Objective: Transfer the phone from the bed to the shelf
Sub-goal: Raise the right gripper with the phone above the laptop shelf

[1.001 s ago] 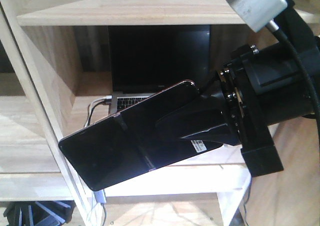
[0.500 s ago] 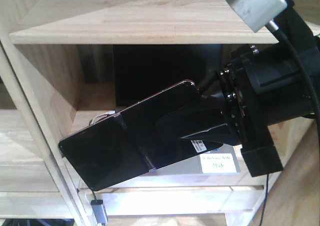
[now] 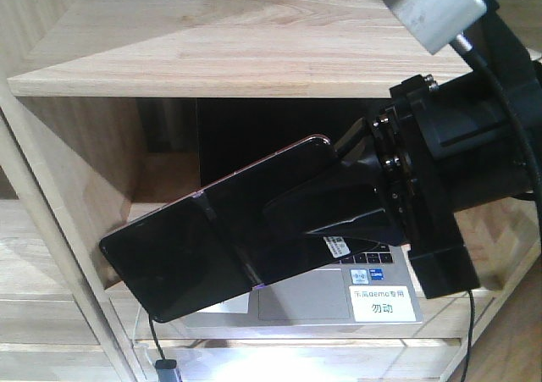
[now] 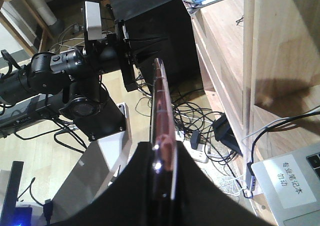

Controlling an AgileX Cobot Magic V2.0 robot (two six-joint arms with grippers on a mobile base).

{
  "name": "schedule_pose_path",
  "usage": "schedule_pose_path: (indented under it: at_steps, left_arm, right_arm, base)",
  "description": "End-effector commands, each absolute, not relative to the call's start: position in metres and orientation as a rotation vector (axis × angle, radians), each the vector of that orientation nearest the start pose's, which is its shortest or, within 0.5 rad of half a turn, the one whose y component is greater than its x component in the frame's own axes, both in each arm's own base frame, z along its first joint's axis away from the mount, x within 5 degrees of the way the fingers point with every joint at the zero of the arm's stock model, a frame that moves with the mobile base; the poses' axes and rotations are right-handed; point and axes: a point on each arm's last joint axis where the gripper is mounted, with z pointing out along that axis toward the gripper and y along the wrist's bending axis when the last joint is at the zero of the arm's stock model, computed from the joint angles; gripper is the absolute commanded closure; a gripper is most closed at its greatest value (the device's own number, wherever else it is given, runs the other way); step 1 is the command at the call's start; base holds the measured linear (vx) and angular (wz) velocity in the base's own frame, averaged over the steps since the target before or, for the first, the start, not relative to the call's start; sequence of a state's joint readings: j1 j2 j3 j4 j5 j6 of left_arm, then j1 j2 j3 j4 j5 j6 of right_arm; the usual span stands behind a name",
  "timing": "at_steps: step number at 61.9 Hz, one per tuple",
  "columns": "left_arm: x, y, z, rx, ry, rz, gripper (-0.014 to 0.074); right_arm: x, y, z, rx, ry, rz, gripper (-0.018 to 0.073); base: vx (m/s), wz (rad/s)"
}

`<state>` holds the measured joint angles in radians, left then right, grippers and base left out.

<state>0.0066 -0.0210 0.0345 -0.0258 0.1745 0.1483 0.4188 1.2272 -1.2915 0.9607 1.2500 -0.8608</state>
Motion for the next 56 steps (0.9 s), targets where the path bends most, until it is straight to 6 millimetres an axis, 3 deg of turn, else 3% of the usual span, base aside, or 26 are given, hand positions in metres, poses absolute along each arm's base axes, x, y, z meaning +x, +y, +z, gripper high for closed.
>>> schedule_pose_path:
  at_steps: [1, 56]
  left_arm:
    - [0.0550, -0.0003, 0.2019, 0.087, 1.565, 0.083, 0.0595]
    - [0.0550, -0.0003, 0.2019, 0.087, 1.565, 0.083, 0.0595]
  right_arm:
    - [0.1619, 0.1537, 0.4341, -1.276, 1.810, 1.146, 0.0561]
    - [0.1618, 0.1537, 0.4342, -1.275, 1.811, 1.147, 0.0561]
  base:
    - [0.03, 0.01]
    - [0.00, 0.00]
